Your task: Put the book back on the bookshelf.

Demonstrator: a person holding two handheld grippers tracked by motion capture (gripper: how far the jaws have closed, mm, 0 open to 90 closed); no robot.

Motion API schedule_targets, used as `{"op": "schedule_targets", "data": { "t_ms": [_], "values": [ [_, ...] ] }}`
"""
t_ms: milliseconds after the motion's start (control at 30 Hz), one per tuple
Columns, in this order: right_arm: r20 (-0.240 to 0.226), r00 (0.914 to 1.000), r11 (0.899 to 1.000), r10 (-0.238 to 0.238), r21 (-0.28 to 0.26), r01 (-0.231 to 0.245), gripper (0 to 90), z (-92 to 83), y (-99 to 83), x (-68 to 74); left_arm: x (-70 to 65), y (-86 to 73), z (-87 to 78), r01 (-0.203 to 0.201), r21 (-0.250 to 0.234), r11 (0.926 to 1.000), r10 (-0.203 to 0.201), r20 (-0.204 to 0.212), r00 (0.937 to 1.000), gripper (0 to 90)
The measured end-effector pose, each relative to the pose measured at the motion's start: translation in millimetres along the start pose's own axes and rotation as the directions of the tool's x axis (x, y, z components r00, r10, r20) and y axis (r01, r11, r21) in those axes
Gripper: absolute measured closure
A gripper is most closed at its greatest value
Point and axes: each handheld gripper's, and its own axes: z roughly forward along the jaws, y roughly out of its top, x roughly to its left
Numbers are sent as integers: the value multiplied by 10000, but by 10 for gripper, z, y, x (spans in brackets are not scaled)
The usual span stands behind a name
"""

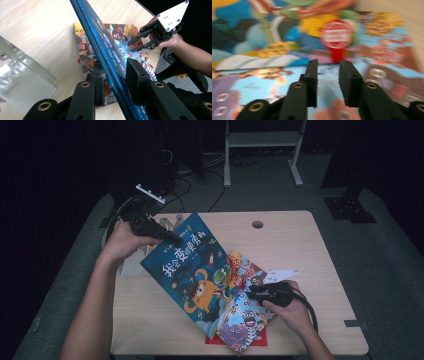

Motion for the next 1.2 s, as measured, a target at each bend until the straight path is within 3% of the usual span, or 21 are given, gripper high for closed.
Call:
{"op": "schedule_targets", "data": {
  "t_ms": [133,200,300,467,533,700,767,933,1067,1200],
  "values": [
    [1187,9910,9969,625,-554,-563,497,-138,-80,-244,-37,85,-33,-55,192,9998,59,-189,9998,704],
    [1856,9776,9934,993,-752,-866,439,-195,-128,-369,-57,120,-48,-105,268,9996,112,-242,9996,710],
    [2475,9587,9887,1405,-866,-1225,380,-265,-206,-532,-84,166,-61,-109,402,9991,122,-318,9994,715],
    [3476,9136,9774,2110,-904,-1913,329,-375,-367,-799,-139,255,-90,-150,696,9975,182,-458,9988,728],
    [3898,8902,9718,2356,-1074,-2101,319,-408,-429,-882,-163,292,-104,-217,833,9963,261,-525,9983,732],
    [4598,8469,9636,2669,-1158,-2408,303,-460,-537,-1028,-240,365,-130,-311,1052,9940,380,-635,9973,747],
    [4889,8305,9627,2668,-953,-2532,285,-455,-566,-1074,-269,390,-136,-382,1099,9932,457,-673,9967,753],
    [5089,8091,9506,2940,-671,-3032,273,-421,-631,-1159,-338,450,-145,-470,1221,9914,565,-752,9956,771],
    [5128,8030,9451,3036,-550,-3221,273,-400,-658,-1191,-376,474,-130,-542,1252,9906,641,-768,9950,774],
    [5087,8041,9409,3077,-367,-3368,272,-374,-684,-1211,-390,485,-109,-598,1294,9898,710,-835,9940,769]
  ]
}}
